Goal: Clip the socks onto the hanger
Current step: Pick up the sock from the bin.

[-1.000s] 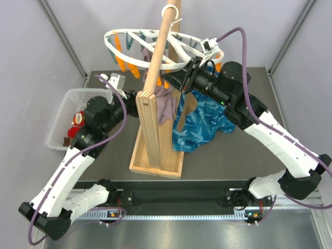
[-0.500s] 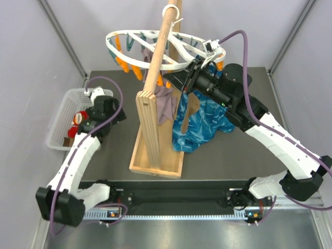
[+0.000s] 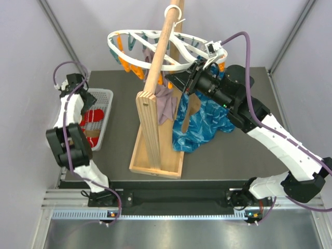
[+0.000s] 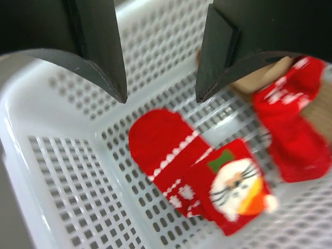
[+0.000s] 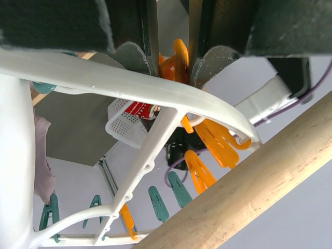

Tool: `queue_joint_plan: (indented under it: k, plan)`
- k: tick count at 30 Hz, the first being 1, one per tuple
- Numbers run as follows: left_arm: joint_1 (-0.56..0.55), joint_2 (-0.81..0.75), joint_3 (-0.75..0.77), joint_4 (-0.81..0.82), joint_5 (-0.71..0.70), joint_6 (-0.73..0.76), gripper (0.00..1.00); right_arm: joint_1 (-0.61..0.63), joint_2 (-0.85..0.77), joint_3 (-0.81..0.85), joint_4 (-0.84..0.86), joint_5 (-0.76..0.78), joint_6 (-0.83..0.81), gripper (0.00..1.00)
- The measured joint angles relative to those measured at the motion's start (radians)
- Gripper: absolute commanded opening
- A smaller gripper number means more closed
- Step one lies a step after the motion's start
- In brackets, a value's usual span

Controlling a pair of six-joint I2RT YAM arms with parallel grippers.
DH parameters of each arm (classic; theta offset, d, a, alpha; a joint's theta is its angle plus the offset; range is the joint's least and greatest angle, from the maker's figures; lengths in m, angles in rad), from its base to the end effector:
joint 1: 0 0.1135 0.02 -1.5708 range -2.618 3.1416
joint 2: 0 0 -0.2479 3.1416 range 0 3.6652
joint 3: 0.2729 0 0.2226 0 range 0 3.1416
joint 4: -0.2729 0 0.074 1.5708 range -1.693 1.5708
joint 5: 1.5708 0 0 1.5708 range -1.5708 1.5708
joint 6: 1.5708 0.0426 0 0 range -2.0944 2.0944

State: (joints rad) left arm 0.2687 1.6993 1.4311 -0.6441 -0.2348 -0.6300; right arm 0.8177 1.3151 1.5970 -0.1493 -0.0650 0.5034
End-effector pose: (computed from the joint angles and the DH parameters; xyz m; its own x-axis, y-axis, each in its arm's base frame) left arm 0.3300 0.1011 0.2691 -0.3832 -0.6998 -0.6029 -0.7688 0.6034 -0.2118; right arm 0.1772 0.1930 0.4860 -0.2932 0.3911 -0.8724 -0.7199 0.5101 0.4707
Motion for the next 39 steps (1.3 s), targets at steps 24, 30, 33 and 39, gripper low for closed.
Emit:
queue_joint_plan:
  k: [24,30,33,39]
  plan:
    - [0.011,0.396,0.136,0.064,-0.046,-0.071,0.08,0.0,-0.008,-0.007,-0.003,0.0,0.014,0.0]
    - [0.014,0.305,0.054,0.081,0.005,-0.046,0.0,0.0,-0.008,-0.007,-0.003,0.001,0.013,0.0]
    - [0.014,0.206,0.013,0.077,0.027,-0.043,0.0,0.0,-0.009,-0.013,0.003,0.001,0.013,0.0]
    - [0.015,-0.066,-0.065,0.096,0.085,-0.042,0.0,0.0,-0.011,-0.02,0.013,0.0,0.014,0.0]
